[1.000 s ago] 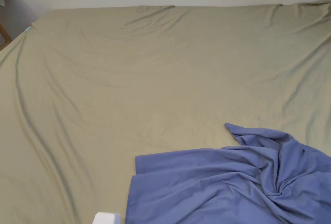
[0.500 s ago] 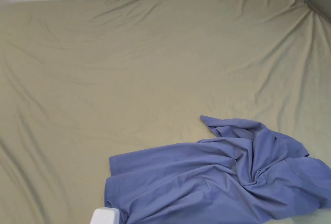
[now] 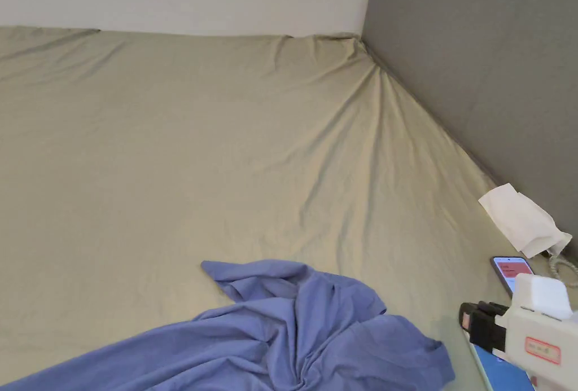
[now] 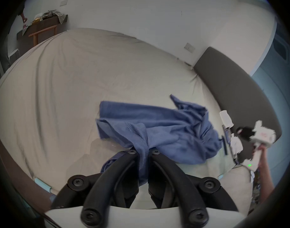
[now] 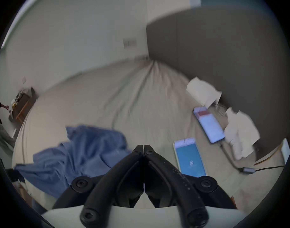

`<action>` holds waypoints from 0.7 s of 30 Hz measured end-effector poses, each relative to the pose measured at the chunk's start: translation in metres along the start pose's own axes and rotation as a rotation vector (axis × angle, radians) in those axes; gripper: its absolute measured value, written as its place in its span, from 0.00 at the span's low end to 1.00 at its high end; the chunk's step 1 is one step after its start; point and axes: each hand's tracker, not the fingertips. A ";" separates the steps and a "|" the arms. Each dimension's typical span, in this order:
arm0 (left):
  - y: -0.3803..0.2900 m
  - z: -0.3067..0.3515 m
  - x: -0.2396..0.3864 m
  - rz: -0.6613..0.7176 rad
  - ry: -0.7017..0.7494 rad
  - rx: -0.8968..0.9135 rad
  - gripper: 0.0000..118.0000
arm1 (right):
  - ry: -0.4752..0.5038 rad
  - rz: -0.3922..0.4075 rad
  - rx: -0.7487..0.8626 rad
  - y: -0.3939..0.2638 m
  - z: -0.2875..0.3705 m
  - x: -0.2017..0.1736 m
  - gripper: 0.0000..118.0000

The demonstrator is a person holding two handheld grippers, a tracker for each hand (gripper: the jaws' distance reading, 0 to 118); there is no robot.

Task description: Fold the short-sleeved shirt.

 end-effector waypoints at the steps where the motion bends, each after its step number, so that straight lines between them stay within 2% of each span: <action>1: 0.006 0.000 0.004 0.001 -0.008 0.004 0.05 | 0.028 -0.050 -0.033 -0.003 -0.012 0.008 0.23; 2: 0.011 -0.002 0.008 0.002 -0.020 0.019 0.05 | 0.034 -0.061 -0.058 -0.006 -0.024 0.014 0.74; 3: 0.013 -0.002 0.010 -0.006 -0.021 0.017 0.05 | 0.044 -0.052 -0.086 -0.012 -0.036 0.018 1.00; 4: 0.014 -0.003 0.012 -0.029 -0.009 0.019 0.05 | 0.080 -0.030 -0.055 -0.017 -0.039 0.020 0.97; 5: 0.015 -0.007 0.012 -0.050 0.005 0.018 0.05 | 0.055 0.003 -0.081 -0.020 -0.046 0.021 0.87; 7: 0.014 -0.012 0.010 -0.057 0.006 0.011 0.05 | 0.022 0.008 -0.121 -0.032 -0.059 0.022 0.86; 8: 0.014 -0.013 0.008 -0.055 0.003 0.005 0.05 | 0.058 0.007 -0.156 -0.036 -0.065 0.025 0.85; 9: 0.013 -0.013 0.007 -0.051 0.003 0.002 0.05 | 0.088 -0.025 -0.152 -0.041 -0.069 0.028 0.79; 10: 0.014 -0.016 0.010 -0.046 0.005 0.001 0.05 | 0.131 -0.054 -0.136 -0.043 -0.070 0.027 0.70; 11: 0.012 -0.016 0.009 -0.047 0.007 -0.001 0.05 | 0.149 -0.058 -0.137 -0.045 -0.071 0.027 0.53; 13: 0.011 -0.017 0.009 -0.052 0.022 -0.011 0.05 | 0.116 -0.100 -0.133 -0.051 -0.069 0.027 0.09; 14: 0.010 -0.015 0.007 -0.052 0.023 -0.011 0.05 | 0.102 -0.103 -0.114 -0.050 -0.062 0.022 0.04; 17: 0.007 -0.006 0.001 -0.035 0.034 0.012 0.05 | 0.138 -0.107 -0.010 -0.055 -0.031 0.018 0.04; 20: 0.009 0.003 -0.001 -0.015 0.038 0.064 0.05 | 0.088 -0.100 0.150 -0.056 0.016 0.003 0.04; 21: 0.011 0.009 -0.001 -0.014 0.029 0.084 0.05 | 0.126 -0.139 0.199 -0.058 0.034 -0.001 0.04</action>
